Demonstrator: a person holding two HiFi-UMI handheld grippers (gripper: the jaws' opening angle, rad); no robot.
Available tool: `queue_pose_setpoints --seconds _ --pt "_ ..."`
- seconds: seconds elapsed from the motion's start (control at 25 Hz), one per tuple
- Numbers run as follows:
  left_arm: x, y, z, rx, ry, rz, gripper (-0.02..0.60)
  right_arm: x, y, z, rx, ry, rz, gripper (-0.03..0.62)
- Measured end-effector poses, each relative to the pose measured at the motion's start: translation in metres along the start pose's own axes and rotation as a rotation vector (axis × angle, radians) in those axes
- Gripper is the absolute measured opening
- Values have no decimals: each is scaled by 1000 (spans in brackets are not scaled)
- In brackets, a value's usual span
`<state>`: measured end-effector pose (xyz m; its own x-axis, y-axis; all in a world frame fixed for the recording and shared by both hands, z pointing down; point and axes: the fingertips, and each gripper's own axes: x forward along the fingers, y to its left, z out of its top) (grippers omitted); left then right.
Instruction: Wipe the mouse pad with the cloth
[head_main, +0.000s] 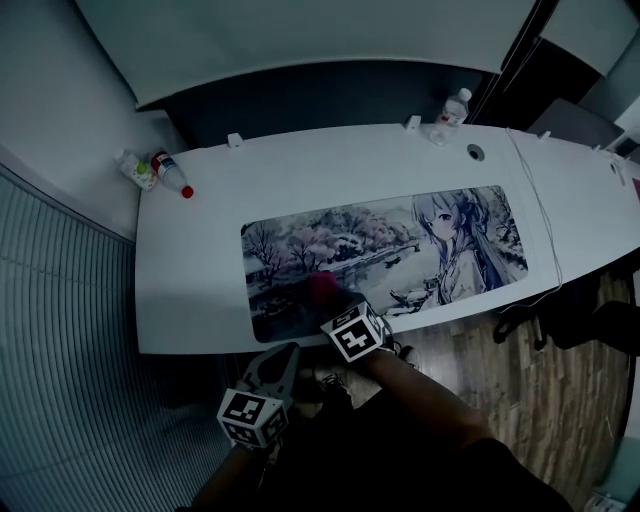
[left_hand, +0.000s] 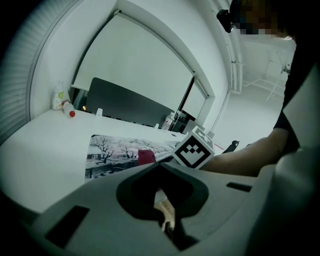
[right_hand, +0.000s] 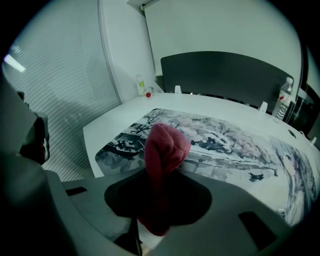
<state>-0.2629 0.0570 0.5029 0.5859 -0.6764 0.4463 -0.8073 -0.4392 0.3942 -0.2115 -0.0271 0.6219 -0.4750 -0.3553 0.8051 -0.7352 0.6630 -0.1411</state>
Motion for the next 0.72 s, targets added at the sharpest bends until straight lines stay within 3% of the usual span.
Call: queue_pose_setpoints --seconds 0.72 --pt "81 -86 20 45 41 -49 5 -61 -117 -54 91 2 -48 117"
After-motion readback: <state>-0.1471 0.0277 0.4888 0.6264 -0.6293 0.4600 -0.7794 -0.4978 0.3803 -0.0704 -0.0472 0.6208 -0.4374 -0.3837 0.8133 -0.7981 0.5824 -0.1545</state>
